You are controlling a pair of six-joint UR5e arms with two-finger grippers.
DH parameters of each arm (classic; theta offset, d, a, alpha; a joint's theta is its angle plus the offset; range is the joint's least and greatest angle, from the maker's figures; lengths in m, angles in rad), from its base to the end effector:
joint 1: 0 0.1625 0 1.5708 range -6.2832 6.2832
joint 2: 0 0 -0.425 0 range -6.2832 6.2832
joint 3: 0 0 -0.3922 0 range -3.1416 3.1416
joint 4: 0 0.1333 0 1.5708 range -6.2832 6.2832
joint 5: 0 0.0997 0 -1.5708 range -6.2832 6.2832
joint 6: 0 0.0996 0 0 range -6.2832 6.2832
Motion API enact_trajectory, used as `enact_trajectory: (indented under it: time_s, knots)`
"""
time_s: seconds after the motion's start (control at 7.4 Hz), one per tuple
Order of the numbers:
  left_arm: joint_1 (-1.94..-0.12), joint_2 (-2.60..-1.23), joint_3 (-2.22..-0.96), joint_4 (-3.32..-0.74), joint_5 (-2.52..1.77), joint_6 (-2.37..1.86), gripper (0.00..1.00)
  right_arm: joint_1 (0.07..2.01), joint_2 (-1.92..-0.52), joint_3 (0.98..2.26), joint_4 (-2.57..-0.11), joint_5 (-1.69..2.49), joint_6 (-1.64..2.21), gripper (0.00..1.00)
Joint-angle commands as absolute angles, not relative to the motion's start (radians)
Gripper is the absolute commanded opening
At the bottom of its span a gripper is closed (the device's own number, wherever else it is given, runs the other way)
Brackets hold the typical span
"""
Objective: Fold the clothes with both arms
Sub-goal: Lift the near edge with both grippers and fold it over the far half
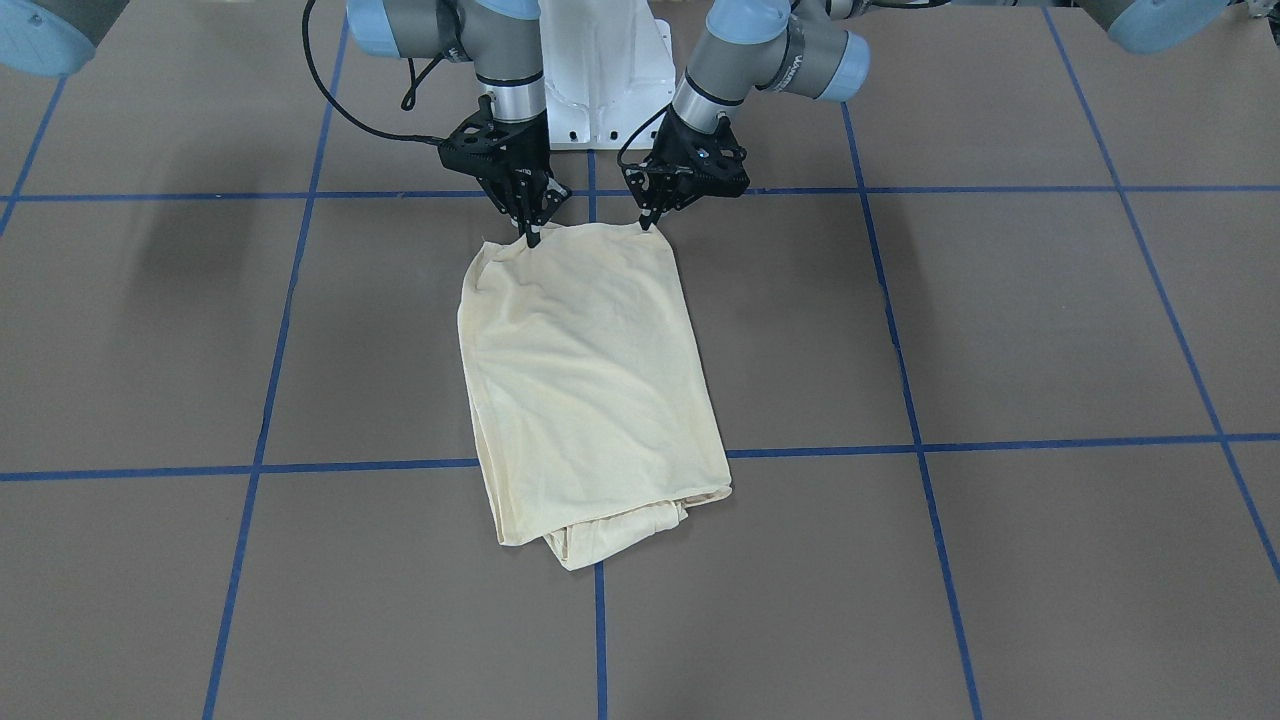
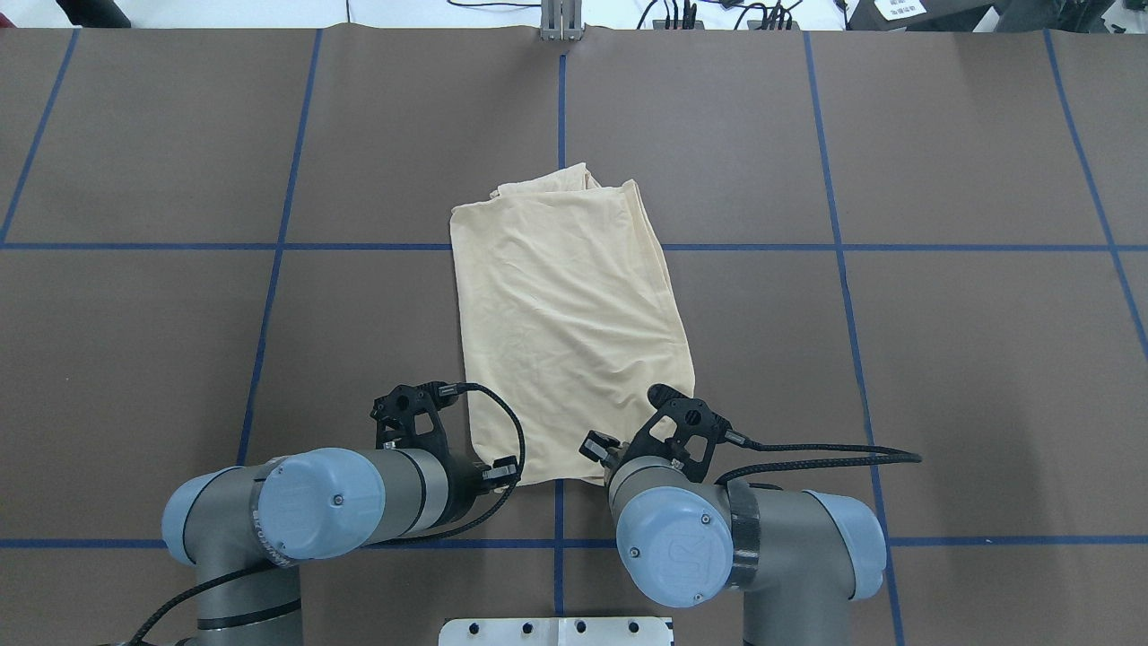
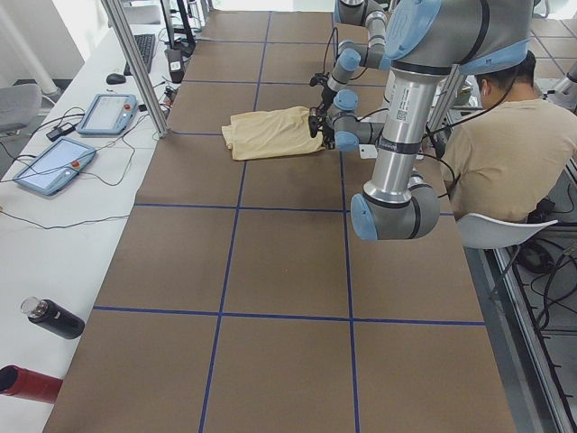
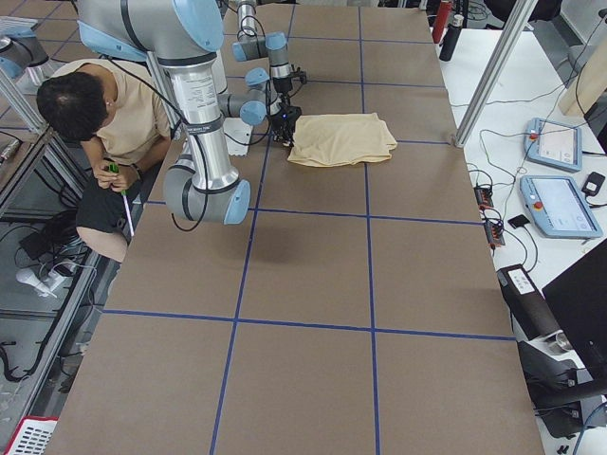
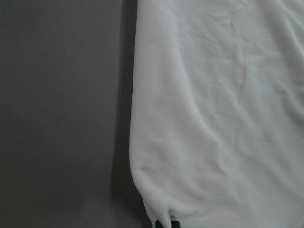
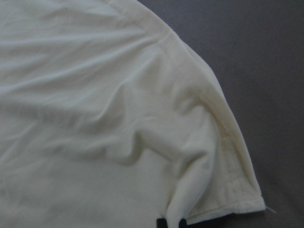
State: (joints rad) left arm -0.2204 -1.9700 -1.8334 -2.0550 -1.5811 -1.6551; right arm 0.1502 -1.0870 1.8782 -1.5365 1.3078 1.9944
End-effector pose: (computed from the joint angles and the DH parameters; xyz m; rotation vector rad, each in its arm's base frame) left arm 0.5628 -0.2617 0.2633 0.0690 1.1478 -0.2646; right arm -0.5810 -0.2489 0.2518 0.1362 -0.8624 0.6461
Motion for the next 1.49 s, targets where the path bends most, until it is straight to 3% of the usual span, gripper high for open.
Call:
enact_trajectory:
  time_s: [0.0,0.41,0.54,0.81,1.35]
  knots:
    - [-0.225,-1.956,-1.97,-1.969,-1.6,-1.654,0.0,0.109,-1.106,1.965,-1.546,1.275,2.0,0.0]
    - [-0.219,-1.96,-2.208,-1.736,-1.691,-1.652,0.0,0.031,-1.134,2.262,-1.795,1.269,2.0,0.0]
    - [-0.225,-1.973,-2.25,-1.641,-1.725,-1.651,0.0,0.043,-1.128,2.29,-1.818,1.272,1.996,0.0]
    - [-0.283,-2.005,-2.231,-1.601,-1.73,-1.549,0.0,0.116,-1.069,2.219,-1.818,1.295,1.97,0.0]
    - [-0.472,-2.141,-1.961,-1.608,-1.73,-1.383,0.0,0.341,-0.945,1.932,-1.68,1.342,1.797,0.0]
